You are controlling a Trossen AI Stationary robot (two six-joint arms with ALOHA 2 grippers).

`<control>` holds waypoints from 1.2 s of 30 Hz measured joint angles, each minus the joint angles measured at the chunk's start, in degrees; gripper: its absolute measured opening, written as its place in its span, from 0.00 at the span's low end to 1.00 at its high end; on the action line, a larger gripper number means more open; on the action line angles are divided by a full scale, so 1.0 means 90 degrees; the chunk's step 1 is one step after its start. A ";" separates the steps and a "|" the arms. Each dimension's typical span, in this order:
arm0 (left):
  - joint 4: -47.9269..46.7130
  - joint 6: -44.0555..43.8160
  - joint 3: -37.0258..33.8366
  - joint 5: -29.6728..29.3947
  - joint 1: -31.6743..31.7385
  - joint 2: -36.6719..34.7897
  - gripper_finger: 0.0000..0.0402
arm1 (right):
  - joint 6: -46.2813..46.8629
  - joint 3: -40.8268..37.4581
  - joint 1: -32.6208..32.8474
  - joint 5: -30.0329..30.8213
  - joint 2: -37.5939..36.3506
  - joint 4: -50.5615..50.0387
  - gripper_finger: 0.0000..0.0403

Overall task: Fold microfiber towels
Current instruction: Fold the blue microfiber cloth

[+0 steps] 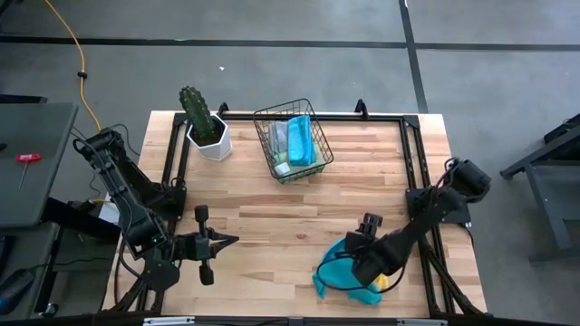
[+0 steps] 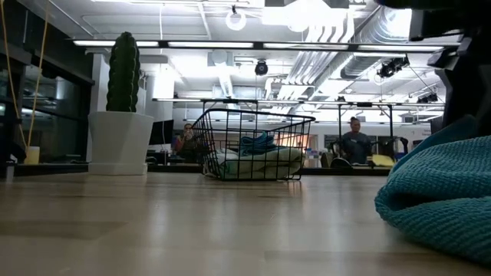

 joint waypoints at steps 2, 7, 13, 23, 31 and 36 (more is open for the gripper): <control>-0.0002 0.0001 0.0000 0.0004 0.0000 0.0001 0.00 | 0.0024 0.0192 0.0033 -0.0094 0.0141 -0.0231 0.51; -0.0002 0.0001 0.0000 0.0005 0.0001 0.0001 0.00 | 0.0040 0.0402 0.0146 0.0012 0.0230 -0.0329 0.44; -0.0002 0.0004 0.0000 0.0016 0.0002 0.0001 0.00 | 0.0140 0.0577 0.0191 0.0134 0.0230 -0.0790 0.10; -0.0002 -0.0001 0.0000 0.0016 0.0002 0.0001 0.00 | -0.2122 0.2073 -0.0399 0.2290 0.0230 -0.0562 0.02; -0.0170 -0.0495 0.0000 0.1002 0.0002 0.0001 0.00 | -0.5861 0.2290 -0.1106 0.2890 0.0016 0.2793 0.00; -0.0239 -0.0662 -0.0210 0.1091 0.0027 0.0001 0.00 | -0.7782 0.1528 -0.1728 0.1148 -0.0083 0.5762 0.00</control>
